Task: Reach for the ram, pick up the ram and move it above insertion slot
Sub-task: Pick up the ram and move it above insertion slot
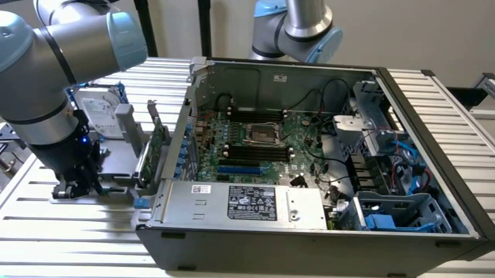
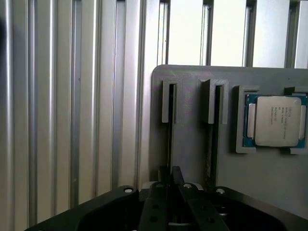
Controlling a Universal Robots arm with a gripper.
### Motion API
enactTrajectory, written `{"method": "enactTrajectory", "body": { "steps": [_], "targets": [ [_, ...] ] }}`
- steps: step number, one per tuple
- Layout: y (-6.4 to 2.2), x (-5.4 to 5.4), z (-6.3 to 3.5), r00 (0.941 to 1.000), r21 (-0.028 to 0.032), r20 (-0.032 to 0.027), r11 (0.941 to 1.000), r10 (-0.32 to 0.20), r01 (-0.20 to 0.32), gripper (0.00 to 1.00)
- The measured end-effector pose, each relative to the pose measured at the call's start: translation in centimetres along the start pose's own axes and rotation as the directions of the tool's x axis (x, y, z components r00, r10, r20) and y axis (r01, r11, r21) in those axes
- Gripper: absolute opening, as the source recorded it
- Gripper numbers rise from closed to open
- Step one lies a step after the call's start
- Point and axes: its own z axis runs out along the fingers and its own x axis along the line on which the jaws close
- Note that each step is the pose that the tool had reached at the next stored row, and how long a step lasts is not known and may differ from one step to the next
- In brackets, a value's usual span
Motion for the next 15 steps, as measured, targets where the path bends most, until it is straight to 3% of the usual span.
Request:
{"method": "enactTrajectory", "body": {
  "steps": [15],
  "targets": [
    [0.00, 0.02, 0.00, 1.0000, -0.0001, 0.0001, 1.0000, 0.005, -0.005, 0.14]
  ]
}}
